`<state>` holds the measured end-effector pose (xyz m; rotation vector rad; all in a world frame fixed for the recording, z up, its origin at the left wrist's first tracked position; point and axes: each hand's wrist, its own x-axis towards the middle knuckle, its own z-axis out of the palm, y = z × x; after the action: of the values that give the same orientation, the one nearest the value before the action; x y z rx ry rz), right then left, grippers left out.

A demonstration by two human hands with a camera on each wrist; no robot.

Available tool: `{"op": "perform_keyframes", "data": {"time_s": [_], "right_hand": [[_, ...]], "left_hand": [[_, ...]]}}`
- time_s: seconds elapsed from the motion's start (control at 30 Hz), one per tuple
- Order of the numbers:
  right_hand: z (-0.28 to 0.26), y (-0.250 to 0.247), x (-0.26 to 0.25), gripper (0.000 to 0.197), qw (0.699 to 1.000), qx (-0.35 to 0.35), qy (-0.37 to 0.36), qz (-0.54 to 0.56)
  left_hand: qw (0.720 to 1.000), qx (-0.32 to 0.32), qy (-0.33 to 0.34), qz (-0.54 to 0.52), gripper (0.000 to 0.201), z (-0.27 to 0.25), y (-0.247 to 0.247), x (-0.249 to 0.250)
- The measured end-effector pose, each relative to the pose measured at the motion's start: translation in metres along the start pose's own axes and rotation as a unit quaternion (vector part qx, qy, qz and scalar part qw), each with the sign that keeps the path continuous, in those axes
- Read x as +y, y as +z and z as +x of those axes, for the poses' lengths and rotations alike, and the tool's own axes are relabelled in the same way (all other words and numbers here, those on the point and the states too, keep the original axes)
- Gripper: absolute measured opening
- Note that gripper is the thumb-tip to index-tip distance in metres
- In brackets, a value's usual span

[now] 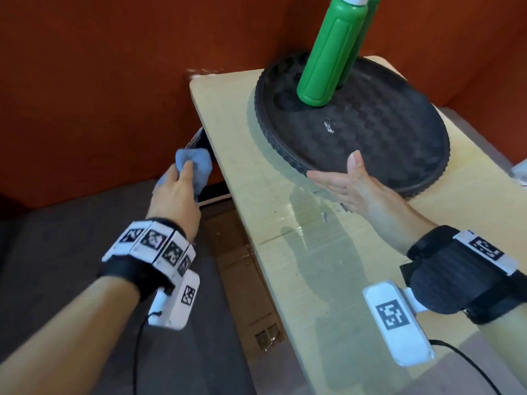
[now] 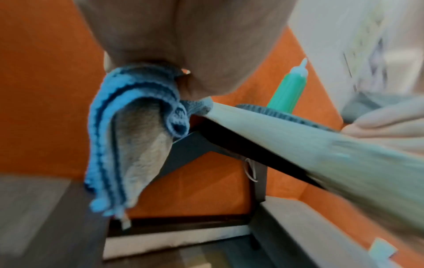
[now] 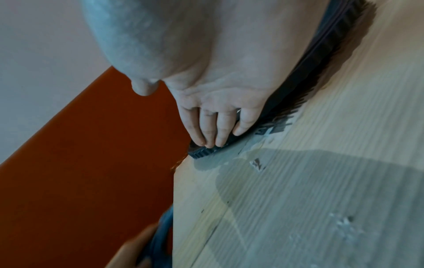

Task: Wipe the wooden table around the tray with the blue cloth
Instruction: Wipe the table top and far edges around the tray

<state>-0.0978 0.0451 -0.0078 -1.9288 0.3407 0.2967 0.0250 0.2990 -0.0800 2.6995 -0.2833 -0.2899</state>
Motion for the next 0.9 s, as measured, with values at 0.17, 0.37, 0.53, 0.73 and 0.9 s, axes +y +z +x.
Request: {"op": "perform_keyframes", "data": {"time_s": [0.17,0.37,0.53,0.73,0.9], "right_hand": [[-0.005,-0.007,0.007,0.064,0.999,-0.012,0.013,0.049],[-0.008,-0.011,0.002,0.095,0.997,0.018,-0.026,0.064],[-0.005,-0.014,-0.002,0.101,0.998,0.018,-0.021,0.062],[-0.011,-0.017,0.000,0.101,0.998,0.017,-0.020,0.048],[-0.018,-0.020,-0.003,0.102,0.998,0.020,-0.024,0.058]], "left_hand": [[0.976,0.098,-0.017,-0.192,0.066,-0.036,-0.011,0.003],[0.972,0.079,0.222,-0.027,0.070,-0.005,-0.035,0.065],[0.902,-0.038,0.381,0.201,0.055,-0.009,0.011,0.074],[0.930,-0.075,0.228,0.277,0.070,0.028,-0.021,0.068],[0.938,0.016,0.295,0.183,0.071,-0.039,0.002,0.053]]}}
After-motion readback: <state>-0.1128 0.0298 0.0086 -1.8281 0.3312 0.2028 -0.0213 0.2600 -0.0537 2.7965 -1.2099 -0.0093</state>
